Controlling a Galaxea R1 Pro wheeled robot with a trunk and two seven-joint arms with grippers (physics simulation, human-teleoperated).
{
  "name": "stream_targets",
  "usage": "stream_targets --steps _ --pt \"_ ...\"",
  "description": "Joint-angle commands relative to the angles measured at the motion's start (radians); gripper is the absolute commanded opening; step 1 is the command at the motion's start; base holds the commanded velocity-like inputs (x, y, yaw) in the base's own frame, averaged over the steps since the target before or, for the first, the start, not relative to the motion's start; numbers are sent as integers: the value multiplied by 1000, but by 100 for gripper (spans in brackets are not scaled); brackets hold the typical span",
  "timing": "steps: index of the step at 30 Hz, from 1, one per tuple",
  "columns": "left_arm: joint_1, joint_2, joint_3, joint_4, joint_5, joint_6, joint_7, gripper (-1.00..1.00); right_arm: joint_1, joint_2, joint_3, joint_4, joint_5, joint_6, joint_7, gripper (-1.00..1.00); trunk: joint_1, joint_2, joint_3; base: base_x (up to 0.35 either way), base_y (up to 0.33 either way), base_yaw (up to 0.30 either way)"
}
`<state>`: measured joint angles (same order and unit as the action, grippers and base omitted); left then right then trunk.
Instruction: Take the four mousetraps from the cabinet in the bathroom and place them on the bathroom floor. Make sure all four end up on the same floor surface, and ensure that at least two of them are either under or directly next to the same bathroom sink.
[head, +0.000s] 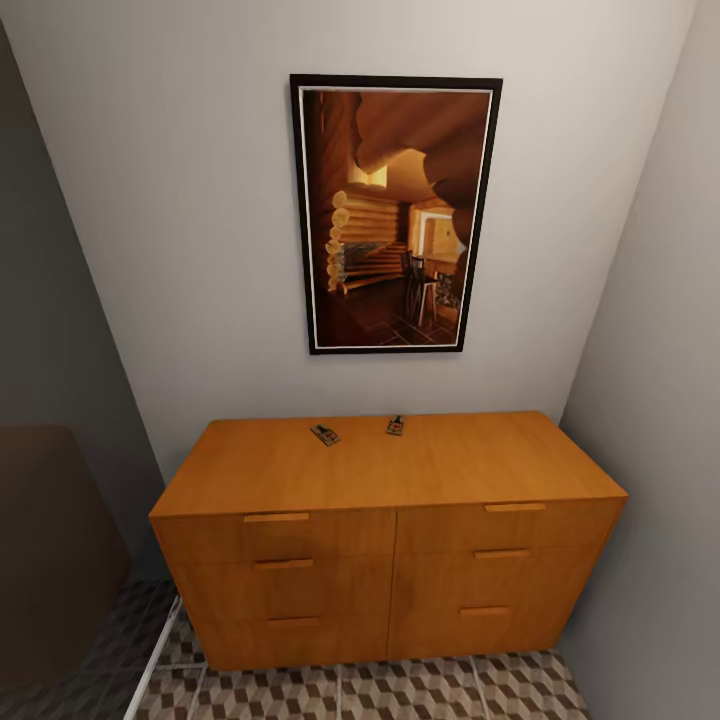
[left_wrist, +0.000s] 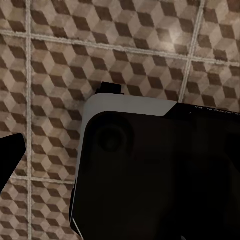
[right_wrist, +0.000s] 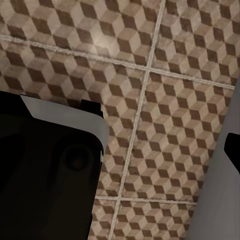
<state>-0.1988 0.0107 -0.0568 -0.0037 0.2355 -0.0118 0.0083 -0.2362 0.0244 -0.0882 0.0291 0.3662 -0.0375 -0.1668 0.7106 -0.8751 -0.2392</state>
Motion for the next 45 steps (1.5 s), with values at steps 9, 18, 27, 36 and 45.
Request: stream_targets --steps 9,18,27,36,45 --pt "-1 0 -6 0 9 0 2 100 -2 1 -9 3 9 -4 -5 100 0 -1 -1 0 0 0" --pt "-1 -1 -6 1 11 0 5 100 -2 0 -8 3 9 -4 -5 100 0 -1 -1 0 0 0" --pt "-1 -2 -6 1 10 0 4 100 -1 0 -11 3 10 -4 -6 100 0 -1 -1 0 0 0" --pt "-1 -2 -5 1 10 0 4 100 -2 0 -11 3 10 -4 -5 100 0 -1 -1 0 0 0" --pt "-1 -3 -6 1 9 0 4 100 -1 0 -9 3 10 -4 -5 100 -4 6 2 0 0 0"
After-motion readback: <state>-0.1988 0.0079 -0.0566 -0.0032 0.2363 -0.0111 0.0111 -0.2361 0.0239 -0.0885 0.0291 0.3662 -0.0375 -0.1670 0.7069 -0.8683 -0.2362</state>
